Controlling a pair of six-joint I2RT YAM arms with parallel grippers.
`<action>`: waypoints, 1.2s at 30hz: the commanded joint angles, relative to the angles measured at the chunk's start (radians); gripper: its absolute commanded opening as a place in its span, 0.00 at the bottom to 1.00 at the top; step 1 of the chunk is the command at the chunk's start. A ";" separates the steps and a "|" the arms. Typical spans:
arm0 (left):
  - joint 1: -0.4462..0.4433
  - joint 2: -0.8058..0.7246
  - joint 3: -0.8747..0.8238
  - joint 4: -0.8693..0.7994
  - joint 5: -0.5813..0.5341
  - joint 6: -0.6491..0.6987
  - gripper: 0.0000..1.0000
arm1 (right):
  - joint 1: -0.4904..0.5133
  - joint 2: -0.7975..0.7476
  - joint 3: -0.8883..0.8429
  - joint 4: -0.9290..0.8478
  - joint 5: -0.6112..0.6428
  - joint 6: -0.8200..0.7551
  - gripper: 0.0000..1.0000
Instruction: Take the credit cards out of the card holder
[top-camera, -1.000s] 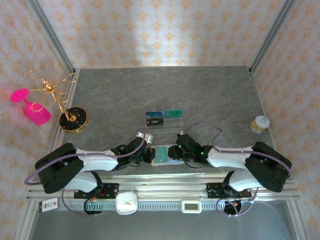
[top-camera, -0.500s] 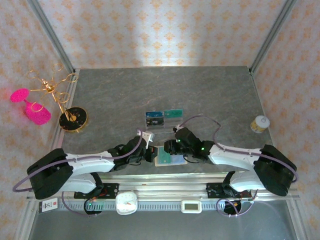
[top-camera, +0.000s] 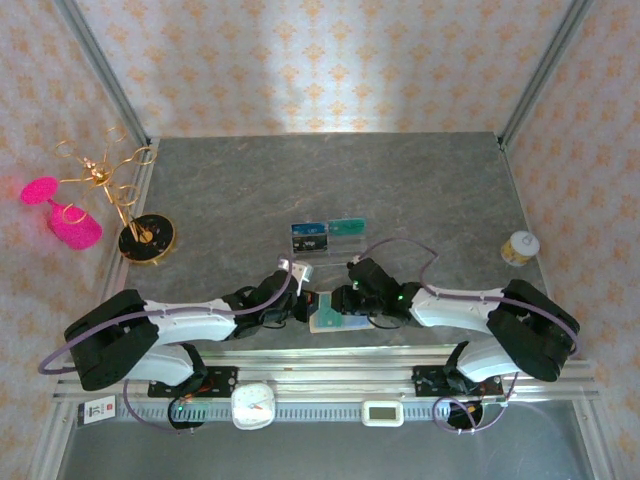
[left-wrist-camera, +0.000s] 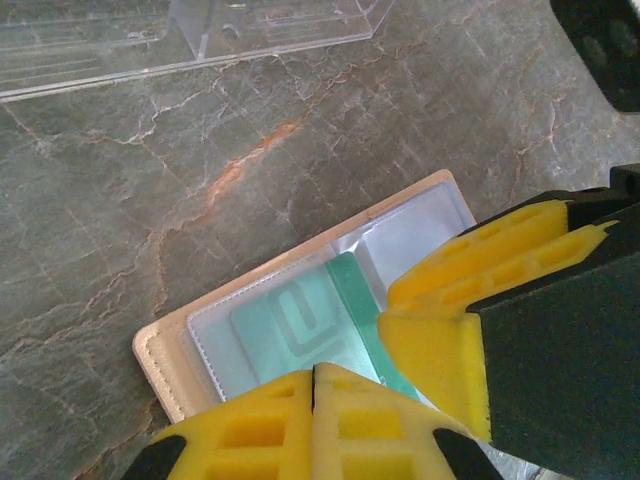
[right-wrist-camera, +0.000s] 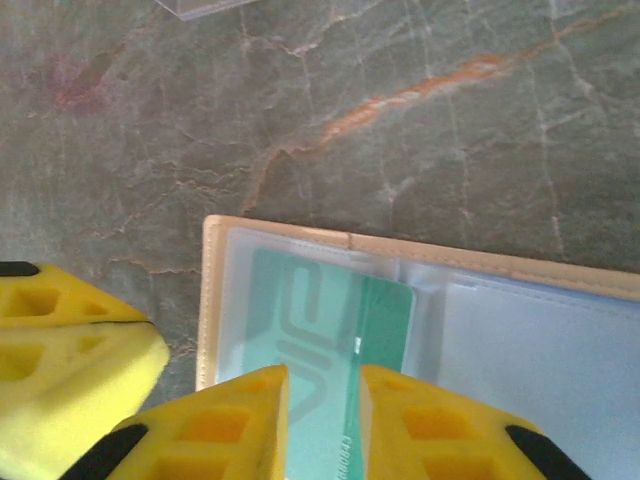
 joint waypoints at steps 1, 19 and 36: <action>-0.005 0.032 -0.006 0.045 0.013 0.007 0.00 | -0.008 -0.017 -0.027 -0.001 0.020 0.014 0.24; -0.010 0.124 -0.055 0.034 0.011 -0.027 0.00 | -0.010 0.016 -0.067 0.062 -0.015 0.026 0.24; -0.011 0.129 -0.067 0.038 0.028 -0.035 0.00 | -0.063 -0.082 -0.117 0.073 -0.054 0.093 0.00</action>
